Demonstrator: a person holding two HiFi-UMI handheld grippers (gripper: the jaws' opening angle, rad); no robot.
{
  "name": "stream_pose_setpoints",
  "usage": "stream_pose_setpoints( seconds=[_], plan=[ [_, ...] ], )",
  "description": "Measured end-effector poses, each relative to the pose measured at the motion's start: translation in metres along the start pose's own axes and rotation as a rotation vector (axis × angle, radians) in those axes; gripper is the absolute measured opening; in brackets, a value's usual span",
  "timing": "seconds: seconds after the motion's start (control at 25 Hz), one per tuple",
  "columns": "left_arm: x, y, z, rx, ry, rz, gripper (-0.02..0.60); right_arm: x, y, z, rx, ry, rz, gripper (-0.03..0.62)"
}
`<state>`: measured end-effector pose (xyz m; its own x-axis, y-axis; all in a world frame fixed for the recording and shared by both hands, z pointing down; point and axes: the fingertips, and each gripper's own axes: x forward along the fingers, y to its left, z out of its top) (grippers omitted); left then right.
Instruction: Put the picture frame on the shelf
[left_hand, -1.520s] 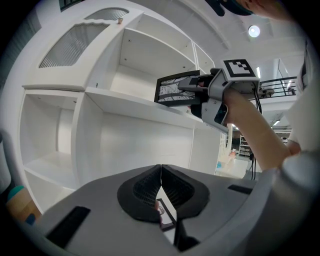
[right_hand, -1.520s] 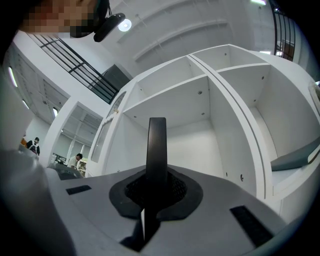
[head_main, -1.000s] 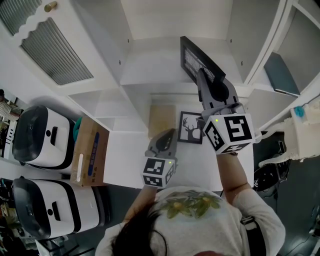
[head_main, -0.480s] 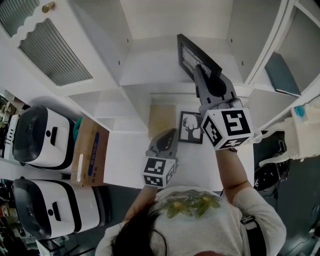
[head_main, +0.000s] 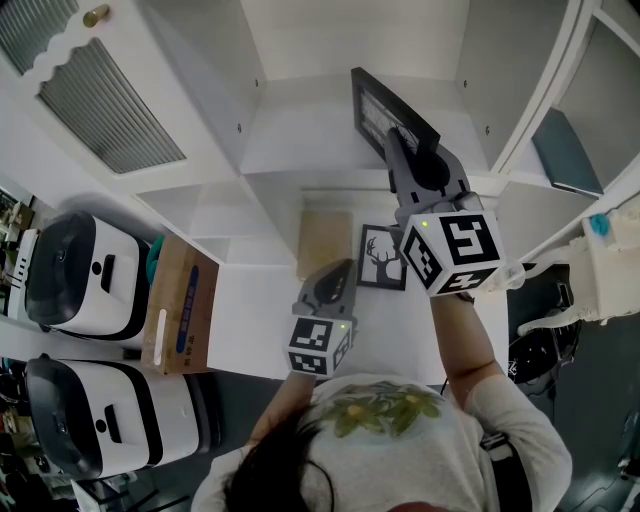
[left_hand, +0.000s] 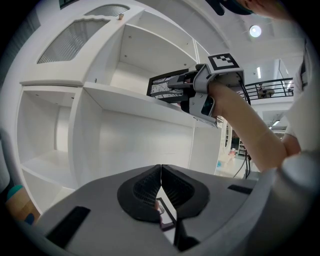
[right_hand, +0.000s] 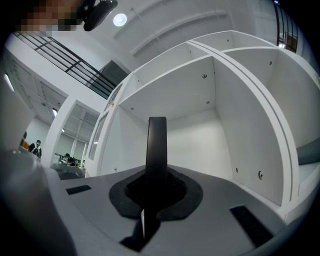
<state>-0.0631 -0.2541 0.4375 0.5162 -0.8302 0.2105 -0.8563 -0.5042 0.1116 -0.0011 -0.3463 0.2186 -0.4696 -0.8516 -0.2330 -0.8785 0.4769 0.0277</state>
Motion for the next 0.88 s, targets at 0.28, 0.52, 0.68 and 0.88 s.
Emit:
stream_pose_setpoints(
  seconds=[0.28, 0.52, 0.68, 0.88],
  plan=[
    [0.001, 0.002, -0.001, 0.003, -0.001, 0.007, 0.029, 0.006, 0.000, -0.001, -0.009, 0.014, -0.004, 0.037],
    [0.002, 0.003, -0.002, -0.001, 0.000, 0.009, 0.029, 0.011, -0.001, -0.004, -0.008, 0.019, -0.013, 0.037],
    [0.002, 0.003, -0.004, -0.001, 0.001, 0.009, 0.029, 0.014, 0.000, -0.006, -0.012, 0.027, -0.016, 0.037],
    [0.002, 0.004, -0.004, -0.004, 0.004, 0.010, 0.029, 0.016, 0.002, -0.007, -0.027, 0.038, -0.021, 0.037]
  ],
)
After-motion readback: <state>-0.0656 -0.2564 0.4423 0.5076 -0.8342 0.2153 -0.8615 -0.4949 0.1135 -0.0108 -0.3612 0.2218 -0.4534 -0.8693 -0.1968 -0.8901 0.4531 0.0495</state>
